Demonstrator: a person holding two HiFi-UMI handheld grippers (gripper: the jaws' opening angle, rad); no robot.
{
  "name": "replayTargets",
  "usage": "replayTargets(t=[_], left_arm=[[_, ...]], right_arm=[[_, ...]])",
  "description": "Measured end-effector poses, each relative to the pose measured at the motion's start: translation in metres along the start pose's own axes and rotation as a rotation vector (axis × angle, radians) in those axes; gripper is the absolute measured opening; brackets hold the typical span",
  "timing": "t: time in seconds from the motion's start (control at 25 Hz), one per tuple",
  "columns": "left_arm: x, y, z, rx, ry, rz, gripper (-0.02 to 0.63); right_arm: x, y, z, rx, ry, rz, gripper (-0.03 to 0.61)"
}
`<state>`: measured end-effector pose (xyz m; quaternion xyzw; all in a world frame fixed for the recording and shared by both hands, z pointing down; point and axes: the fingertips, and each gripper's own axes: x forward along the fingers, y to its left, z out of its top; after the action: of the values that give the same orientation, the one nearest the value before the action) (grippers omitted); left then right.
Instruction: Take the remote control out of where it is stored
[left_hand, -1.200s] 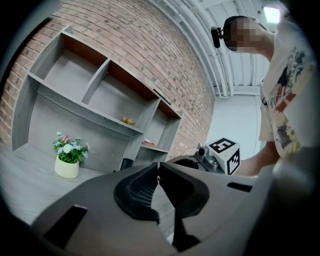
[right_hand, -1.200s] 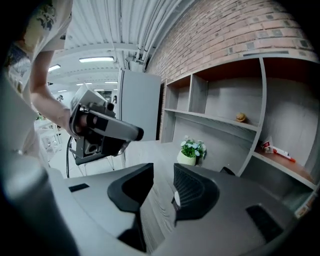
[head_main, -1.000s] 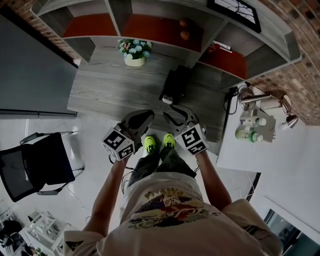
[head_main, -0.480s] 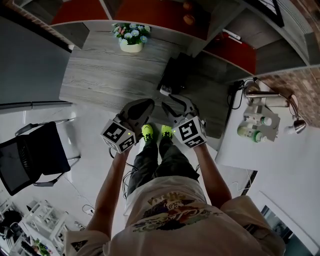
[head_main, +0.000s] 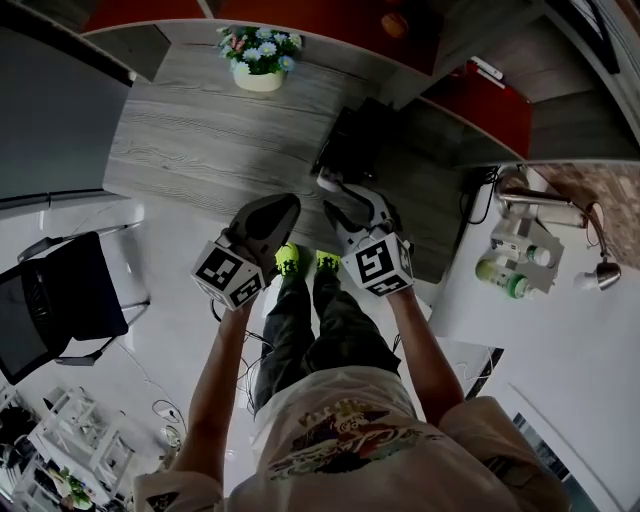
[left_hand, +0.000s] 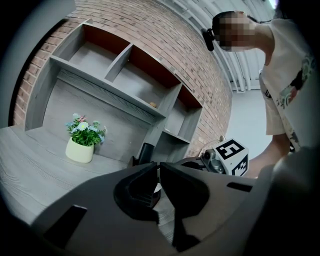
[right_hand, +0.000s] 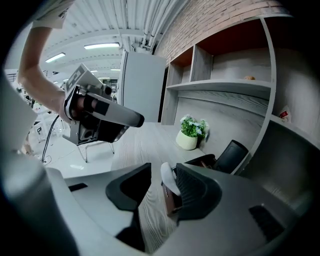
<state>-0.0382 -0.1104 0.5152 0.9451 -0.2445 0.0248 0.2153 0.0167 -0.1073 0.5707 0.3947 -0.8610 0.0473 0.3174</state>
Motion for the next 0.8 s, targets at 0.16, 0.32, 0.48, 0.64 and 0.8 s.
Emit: replayTargets(t=[0.16,0.32,0.48,0.64,0.8], left_arm=[[0.002,0.007,-0.009,-0.012,-0.001,0.020,0.006],[0.006,0.014,-0.012,-0.018,-0.010,0.034,0.006],[0.009,0.019,-0.013,-0.012,-0.018,0.037,0.006],[0.007,0.019,-0.015,-0.018,-0.023,0.044,0.006],[0.002,0.021,-0.018,-0.039,-0.023,0.062,0.006]], right_arm=[[0.009,0.000,-0.009,-0.038,0.018,0.012,0.140],[0.017,-0.002,-0.015,-0.066,0.035,0.005,0.140],[0.027,-0.005,-0.020,-0.053,0.042,-0.004,0.140],[0.035,-0.006,-0.024,-0.056,0.049,-0.019,0.140],[0.044,-0.010,-0.028,-0.071,0.064,-0.050,0.140]])
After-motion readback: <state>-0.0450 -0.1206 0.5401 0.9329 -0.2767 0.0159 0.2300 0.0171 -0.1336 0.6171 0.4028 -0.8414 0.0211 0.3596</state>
